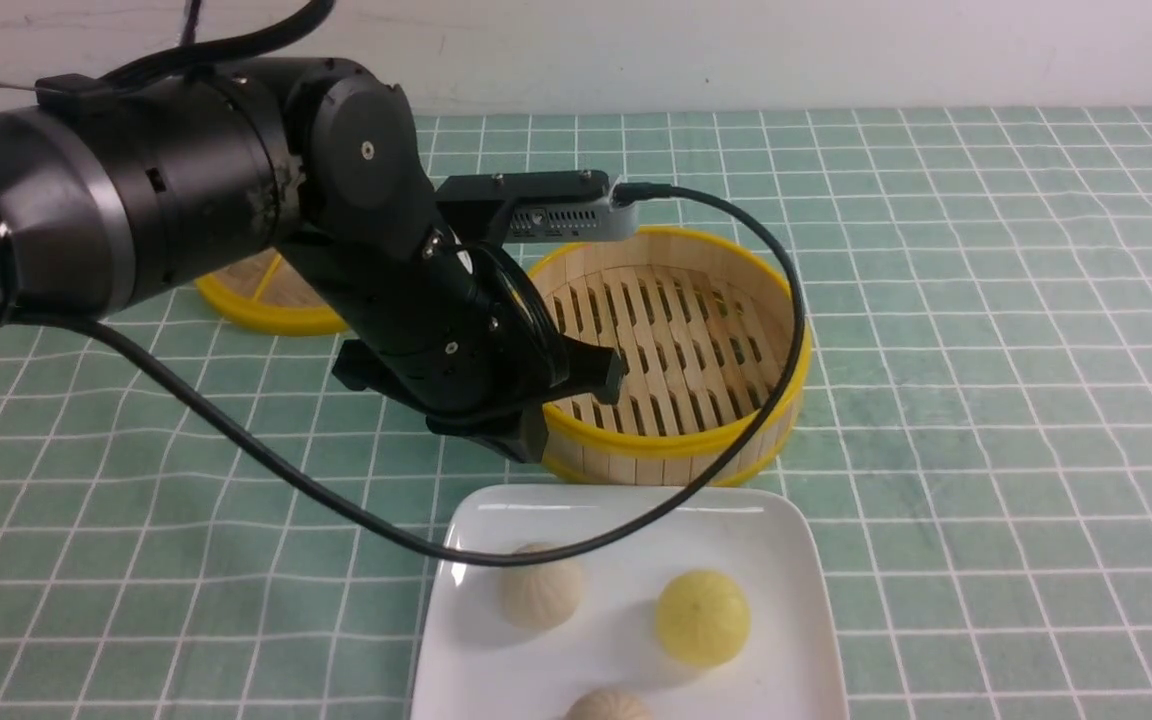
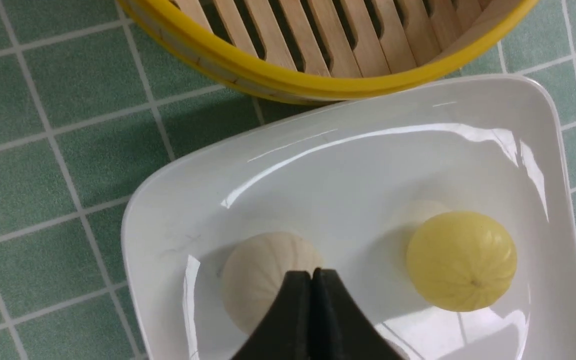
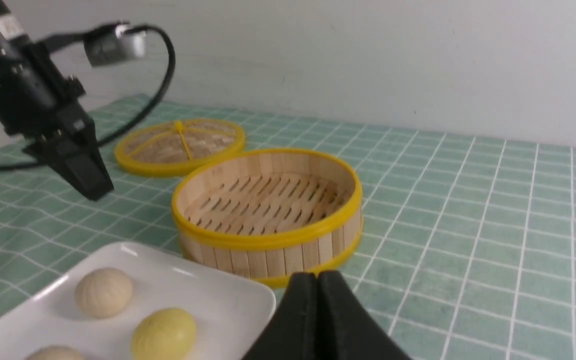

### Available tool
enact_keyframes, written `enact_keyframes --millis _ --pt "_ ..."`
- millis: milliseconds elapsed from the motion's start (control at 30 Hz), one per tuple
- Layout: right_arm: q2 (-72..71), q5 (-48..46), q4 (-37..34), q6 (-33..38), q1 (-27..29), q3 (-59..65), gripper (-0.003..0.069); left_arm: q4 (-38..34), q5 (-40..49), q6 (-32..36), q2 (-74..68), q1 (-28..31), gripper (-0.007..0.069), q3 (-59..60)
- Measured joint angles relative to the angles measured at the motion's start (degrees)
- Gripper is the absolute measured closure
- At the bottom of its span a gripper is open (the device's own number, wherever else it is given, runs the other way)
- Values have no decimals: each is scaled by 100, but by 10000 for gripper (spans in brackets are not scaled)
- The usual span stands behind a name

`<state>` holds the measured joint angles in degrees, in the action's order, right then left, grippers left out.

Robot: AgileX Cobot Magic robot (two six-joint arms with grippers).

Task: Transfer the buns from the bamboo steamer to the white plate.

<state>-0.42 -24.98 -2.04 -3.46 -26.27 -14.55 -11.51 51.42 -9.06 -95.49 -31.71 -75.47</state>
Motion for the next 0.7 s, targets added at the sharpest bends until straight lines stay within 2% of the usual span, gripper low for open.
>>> enact_keyframes --millis 133,433,700 --pt "-6 5 96 2 303 432 657 100 5 0 0 0 618 0" --pt "-17 -12 145 2 1921 1428 652 315 -9 37 304 0 617 0" --pt "-17 206 164 2 2508 1513 644 810 217 53 1649 0 617 0"
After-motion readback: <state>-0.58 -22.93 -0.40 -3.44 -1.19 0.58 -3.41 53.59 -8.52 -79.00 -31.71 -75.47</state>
